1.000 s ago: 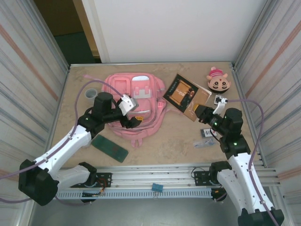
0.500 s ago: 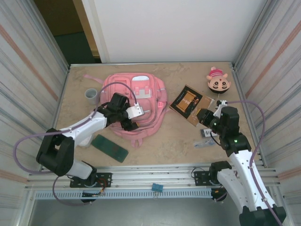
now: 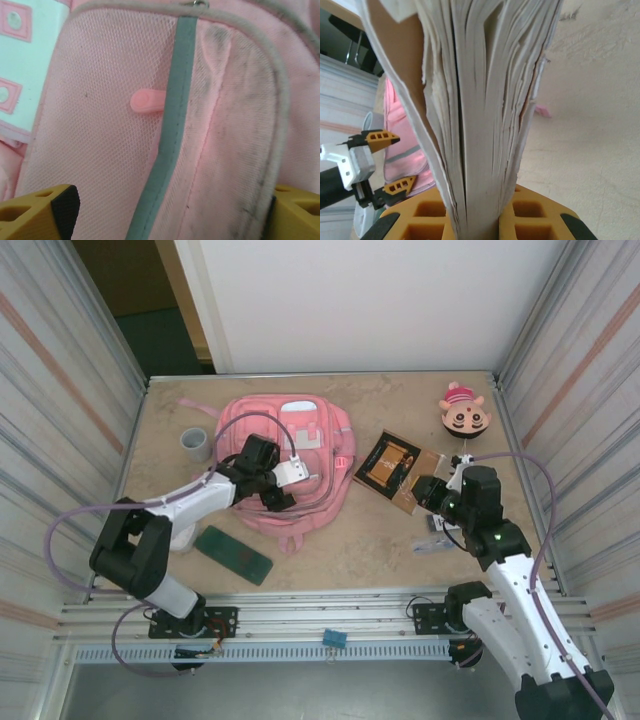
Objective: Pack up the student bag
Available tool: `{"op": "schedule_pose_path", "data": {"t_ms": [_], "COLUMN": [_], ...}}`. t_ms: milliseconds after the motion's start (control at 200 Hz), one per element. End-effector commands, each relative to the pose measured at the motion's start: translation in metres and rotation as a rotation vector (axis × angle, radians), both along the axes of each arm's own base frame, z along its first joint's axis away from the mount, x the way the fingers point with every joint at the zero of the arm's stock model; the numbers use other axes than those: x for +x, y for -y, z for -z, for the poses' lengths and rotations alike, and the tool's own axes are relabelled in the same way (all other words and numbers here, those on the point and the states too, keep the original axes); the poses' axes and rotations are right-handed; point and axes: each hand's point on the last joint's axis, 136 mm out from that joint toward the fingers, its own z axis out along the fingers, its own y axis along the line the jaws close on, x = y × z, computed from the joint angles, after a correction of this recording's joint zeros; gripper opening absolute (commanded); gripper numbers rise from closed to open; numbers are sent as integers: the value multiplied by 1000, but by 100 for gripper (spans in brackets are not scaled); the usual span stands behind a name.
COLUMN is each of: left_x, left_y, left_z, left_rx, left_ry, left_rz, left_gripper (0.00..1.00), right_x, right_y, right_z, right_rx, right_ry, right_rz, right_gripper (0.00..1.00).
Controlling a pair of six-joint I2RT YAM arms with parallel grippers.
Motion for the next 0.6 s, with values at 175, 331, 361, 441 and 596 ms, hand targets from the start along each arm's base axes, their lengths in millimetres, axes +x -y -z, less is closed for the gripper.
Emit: {"op": "schedule_pose_path", "data": {"t_ms": [175, 331, 361, 441, 596], "left_x": [28, 24, 23, 20, 24], "left_y": [-13, 11, 16, 26, 41], "left_z": [-21, -97, -110, -137, -171], "left_rx": [41, -202, -244, -337, -486], "left_ry": [78, 46, 27, -40, -133], "left_rz": [-144, -218, -231, -263, -354], "left_gripper": [18, 0, 0, 0, 0], "right_x": [10, 11, 11, 11, 5], "right_y": [-2, 26, 26, 20, 8], "right_z": [-33, -20, -22, -28, -47], "right_rx": [-24, -77, -77, -73, -46], "right_ry": [56, -61, -60, -63, -50], "right_rz": [-5, 172, 174, 145, 109], "right_gripper": [0, 0, 0, 0, 0]}}
